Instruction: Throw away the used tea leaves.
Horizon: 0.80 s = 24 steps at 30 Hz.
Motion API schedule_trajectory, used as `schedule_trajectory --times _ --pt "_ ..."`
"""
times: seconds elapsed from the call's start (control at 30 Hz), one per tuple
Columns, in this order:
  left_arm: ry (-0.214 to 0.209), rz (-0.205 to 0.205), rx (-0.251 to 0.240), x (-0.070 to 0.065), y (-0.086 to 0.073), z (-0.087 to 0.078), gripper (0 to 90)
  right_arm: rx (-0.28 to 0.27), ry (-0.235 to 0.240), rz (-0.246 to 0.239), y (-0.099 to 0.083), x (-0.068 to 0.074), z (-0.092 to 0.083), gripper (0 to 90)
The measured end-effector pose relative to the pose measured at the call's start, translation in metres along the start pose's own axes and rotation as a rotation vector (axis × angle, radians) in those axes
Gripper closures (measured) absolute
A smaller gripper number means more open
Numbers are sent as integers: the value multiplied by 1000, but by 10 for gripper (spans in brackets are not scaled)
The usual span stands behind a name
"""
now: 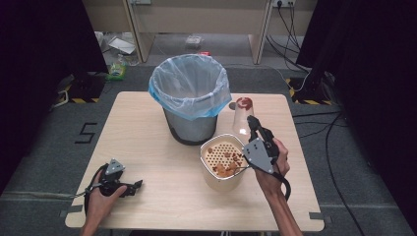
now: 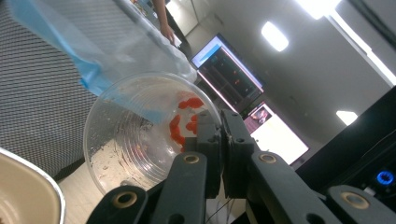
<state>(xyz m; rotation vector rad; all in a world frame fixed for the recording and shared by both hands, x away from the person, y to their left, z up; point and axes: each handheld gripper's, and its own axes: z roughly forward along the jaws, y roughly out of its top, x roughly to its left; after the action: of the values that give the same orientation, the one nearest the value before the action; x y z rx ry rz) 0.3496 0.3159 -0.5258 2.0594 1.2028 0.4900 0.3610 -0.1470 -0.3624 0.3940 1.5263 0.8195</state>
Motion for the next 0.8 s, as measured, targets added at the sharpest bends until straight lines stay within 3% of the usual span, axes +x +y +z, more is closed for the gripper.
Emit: schedule_trajectory --times 0.07,0.17,0.37,0.4,0.8 --pt "0 0 0 0 0 0 0 7 3 31 -1 -6 4 878" --pt "0 1 1 0 0 0 0 28 24 116 -2 -17 12 877" --pt "0 2 1 0 0 0 0 36 29 180 -1 -32 21 877" --pt "0 -1 1 0 0 0 0 40 35 216 -1 -39 25 877" --pt "0 0 1 0 0 0 0 48 46 301 13 -65 47 877"
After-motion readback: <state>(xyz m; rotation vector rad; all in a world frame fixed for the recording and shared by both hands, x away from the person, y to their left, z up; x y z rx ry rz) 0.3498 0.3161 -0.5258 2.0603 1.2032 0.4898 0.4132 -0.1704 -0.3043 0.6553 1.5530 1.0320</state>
